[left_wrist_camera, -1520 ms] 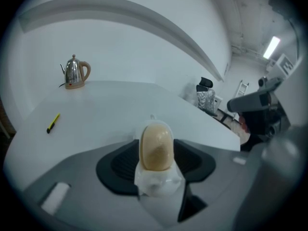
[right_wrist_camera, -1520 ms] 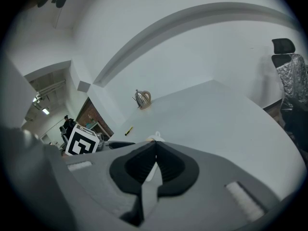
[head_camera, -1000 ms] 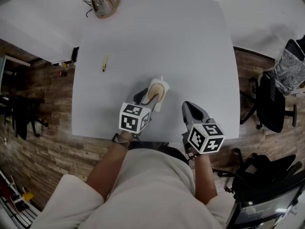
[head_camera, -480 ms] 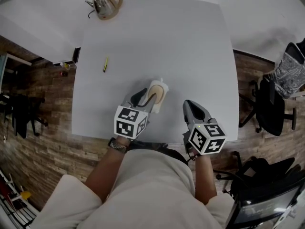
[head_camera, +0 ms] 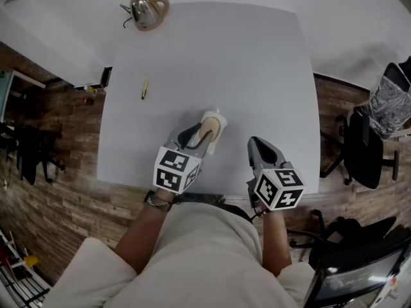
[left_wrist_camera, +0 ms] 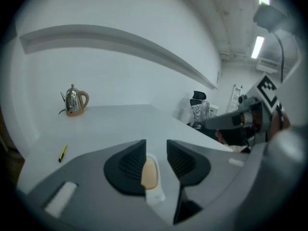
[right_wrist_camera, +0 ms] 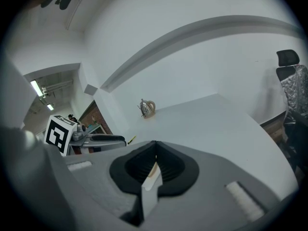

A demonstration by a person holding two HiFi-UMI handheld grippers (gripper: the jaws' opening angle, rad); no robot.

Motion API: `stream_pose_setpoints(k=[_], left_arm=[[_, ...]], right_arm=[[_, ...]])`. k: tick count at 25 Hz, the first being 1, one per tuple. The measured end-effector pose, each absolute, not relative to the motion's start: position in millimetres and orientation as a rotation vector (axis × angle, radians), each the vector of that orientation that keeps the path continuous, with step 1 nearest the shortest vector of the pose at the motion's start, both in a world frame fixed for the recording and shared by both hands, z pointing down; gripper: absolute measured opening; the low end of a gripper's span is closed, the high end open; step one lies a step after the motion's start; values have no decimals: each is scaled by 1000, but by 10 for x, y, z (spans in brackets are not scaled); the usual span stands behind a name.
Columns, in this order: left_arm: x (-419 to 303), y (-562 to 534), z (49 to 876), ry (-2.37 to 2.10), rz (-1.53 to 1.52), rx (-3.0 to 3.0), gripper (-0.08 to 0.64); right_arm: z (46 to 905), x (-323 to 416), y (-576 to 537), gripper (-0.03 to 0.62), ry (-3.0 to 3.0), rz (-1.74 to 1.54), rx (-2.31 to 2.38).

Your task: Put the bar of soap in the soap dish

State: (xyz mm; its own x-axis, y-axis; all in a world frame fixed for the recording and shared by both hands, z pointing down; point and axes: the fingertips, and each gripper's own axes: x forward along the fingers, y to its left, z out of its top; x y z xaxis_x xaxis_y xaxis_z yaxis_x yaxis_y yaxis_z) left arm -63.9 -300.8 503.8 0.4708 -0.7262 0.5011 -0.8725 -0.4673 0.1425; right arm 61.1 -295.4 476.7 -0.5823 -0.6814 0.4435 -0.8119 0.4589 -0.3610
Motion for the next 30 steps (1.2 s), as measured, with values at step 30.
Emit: stream_pose_setpoints(k=[30], left_arm=[[-788,-2740,4505,-1582,458,2350,77]], right_arm=[[3999,566,-2840,2,-2651,467,1227]])
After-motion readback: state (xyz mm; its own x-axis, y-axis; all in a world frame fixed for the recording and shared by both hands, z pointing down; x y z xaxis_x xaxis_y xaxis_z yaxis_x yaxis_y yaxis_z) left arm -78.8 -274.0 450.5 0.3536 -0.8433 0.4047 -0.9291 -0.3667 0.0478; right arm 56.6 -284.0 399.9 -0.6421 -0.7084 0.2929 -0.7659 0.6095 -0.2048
